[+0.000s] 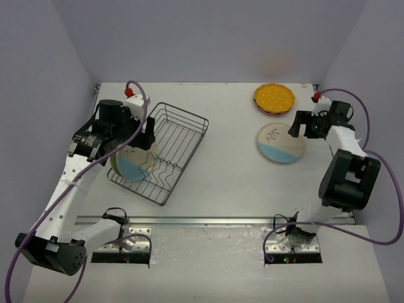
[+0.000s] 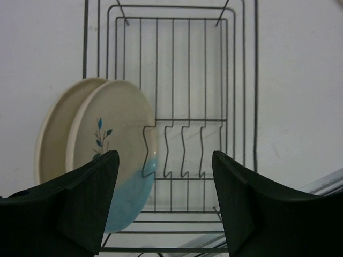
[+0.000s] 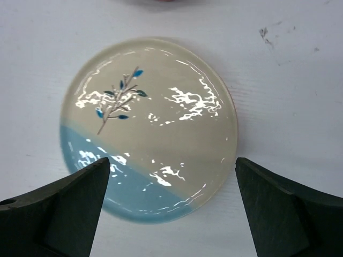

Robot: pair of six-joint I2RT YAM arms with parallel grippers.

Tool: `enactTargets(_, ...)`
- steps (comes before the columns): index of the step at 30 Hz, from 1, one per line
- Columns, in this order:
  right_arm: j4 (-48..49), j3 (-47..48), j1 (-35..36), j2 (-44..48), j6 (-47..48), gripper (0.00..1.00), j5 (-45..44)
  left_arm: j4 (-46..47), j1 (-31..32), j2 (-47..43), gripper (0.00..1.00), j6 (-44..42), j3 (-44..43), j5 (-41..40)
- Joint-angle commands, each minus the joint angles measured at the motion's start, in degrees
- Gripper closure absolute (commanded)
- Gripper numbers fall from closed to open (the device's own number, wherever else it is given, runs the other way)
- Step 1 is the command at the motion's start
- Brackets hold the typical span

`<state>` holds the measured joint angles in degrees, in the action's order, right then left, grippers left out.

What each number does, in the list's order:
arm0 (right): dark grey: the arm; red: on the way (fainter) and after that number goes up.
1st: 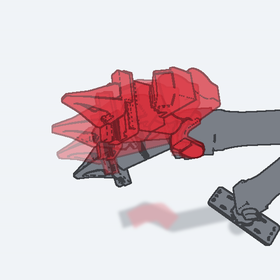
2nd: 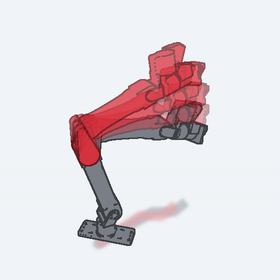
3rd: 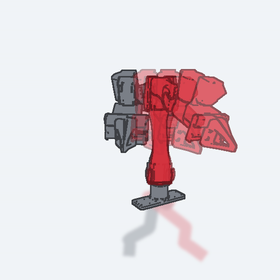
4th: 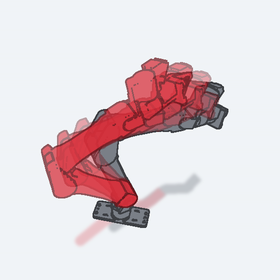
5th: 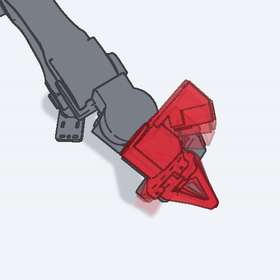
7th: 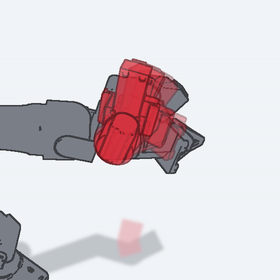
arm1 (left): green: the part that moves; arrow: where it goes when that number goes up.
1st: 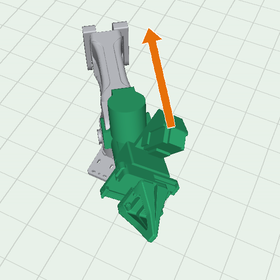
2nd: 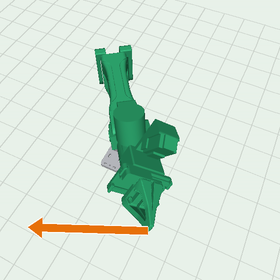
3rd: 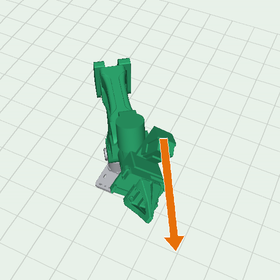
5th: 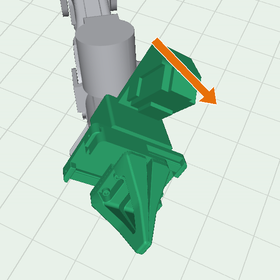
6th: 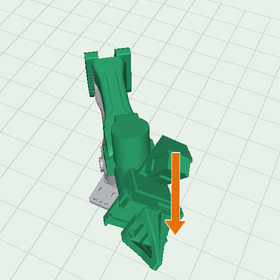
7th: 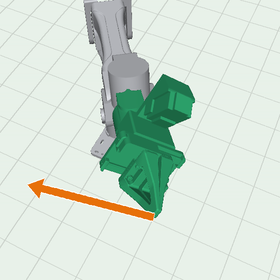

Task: Unload the plates from the dish rack

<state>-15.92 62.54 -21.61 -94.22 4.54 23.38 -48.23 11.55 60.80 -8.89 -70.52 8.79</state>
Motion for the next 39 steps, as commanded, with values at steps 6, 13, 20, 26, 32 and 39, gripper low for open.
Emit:
enactTargets(6,-1.81,-1.64,2.52,14.51,-0.35,0.01,10.25,-1.74,-0.74,4.89,0.46,-2.2,2.09,-14.79)
enactTargets(13,-3.24,-3.34,3.06,19.78,0.15,0.01,13.34,0.06,-1.0,7.37,0.47,-3.26,2.98,-18.83)
enactTargets(20,-3.2,-4.81,3.39,20.69,0.56,0.01,14.21,1.1,-1.33,7.44,0.47,-4.08,2.74,-19.86)
enactTargets(26,-2.97,-5.24,3.68,20.64,0.56,0.01,14.48,1.84,-1.89,8.25,0.47,-5.42,2.93,-21.61)
enactTargets(32,-3.06,-5.3,3.8,20.54,0.94,0.01,14.44,2.71,-3.35,9.43,0.47,-6.43,3.4,-20.91)
enactTargets(39,-3.41,-5.19,4.03,20.22,1.18,0.01,14.65,3.01,-5.03,10.9,0.5,-7.07,5.28,-16.57)
